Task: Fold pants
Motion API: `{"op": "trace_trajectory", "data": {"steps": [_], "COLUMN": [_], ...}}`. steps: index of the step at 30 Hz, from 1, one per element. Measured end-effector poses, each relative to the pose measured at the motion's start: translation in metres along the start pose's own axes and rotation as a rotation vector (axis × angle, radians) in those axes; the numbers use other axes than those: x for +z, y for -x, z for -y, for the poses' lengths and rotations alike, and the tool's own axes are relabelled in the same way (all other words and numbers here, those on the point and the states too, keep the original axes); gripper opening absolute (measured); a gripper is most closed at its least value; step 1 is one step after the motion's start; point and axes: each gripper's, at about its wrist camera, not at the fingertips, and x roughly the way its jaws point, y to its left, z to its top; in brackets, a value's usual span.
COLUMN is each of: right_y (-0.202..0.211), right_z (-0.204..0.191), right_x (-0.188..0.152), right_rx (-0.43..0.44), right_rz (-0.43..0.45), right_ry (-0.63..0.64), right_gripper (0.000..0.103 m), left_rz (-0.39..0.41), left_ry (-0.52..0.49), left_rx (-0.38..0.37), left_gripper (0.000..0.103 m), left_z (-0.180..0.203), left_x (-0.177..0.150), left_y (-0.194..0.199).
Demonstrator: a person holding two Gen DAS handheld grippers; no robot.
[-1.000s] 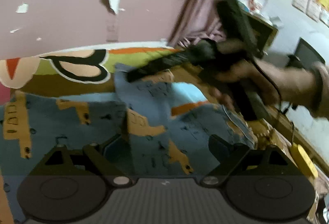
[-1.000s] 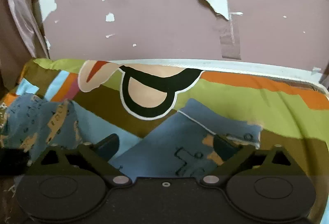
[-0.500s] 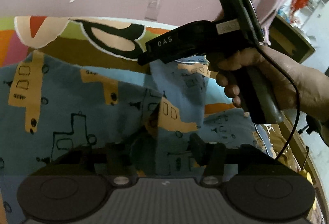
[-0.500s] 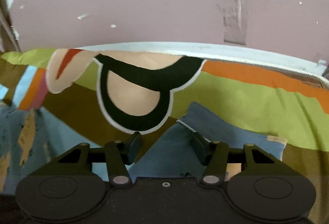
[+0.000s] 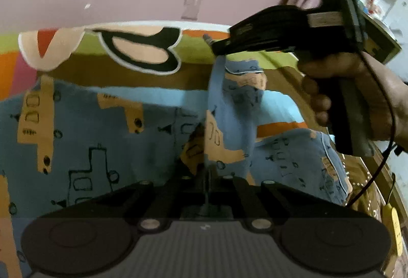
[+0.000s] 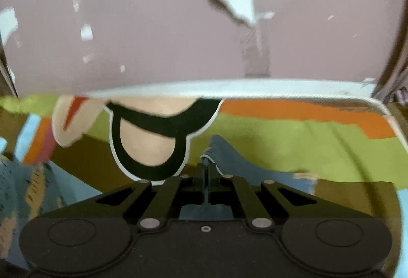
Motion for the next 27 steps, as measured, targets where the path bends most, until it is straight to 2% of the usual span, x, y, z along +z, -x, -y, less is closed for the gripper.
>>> {"op": "trace_trajectory", "data": {"steps": [6, 11, 14, 18, 23, 24, 25, 27], "right_y": [0.090, 0.165, 0.180, 0.174, 0.157, 0.155, 0.154, 0.156], "right_z": [0.031, 0.050, 0.061, 0.074, 0.082, 0.083, 0.084, 0.087], "right_x": [-0.018, -0.064, -0.106, -0.164, -0.207, -0.211, -0.214, -0.219], "right_rx": [-0.012, -0.083, -0.124, -0.169, -0.143, -0.128, -0.122, -0.106], "right_rz": [0.187, 0.299, 0.273, 0.198, 0.122, 0.112, 0.108, 0.120], "right_ry": [-0.108, -0.155, -0.255, -0.398, -0.482, -0.494, -0.497, -0.500], "right_gripper": [0.001, 0.001, 0.001, 0.001, 0.002, 0.006, 0.015, 0.023], "left_rz": [0.062, 0.080, 0.053, -0.006, -0.047, -0.044, -0.041, -0.038], "left_ry": [-0.161, -0.349, -0.458, -0.548, -0.646, -0.654, -0.658, -0.661], "left_rx": [-0.025, -0.058, -0.062, -0.066, -0.041, -0.036, -0.033, -0.030], "left_gripper": [0.001, 0.001, 0.001, 0.001, 0.001, 0.001, 0.001, 0.001], "left_z": [0.026, 0.053, 0.068, 0.078, 0.083, 0.083, 0.084, 0.085], "left_x": [0.003, -0.006, -0.018, -0.038, -0.064, -0.066, -0.068, -0.068], "left_y": [0.025, 0.034, 0.029, 0.013, -0.001, -0.001, 0.000, 0.001]}}
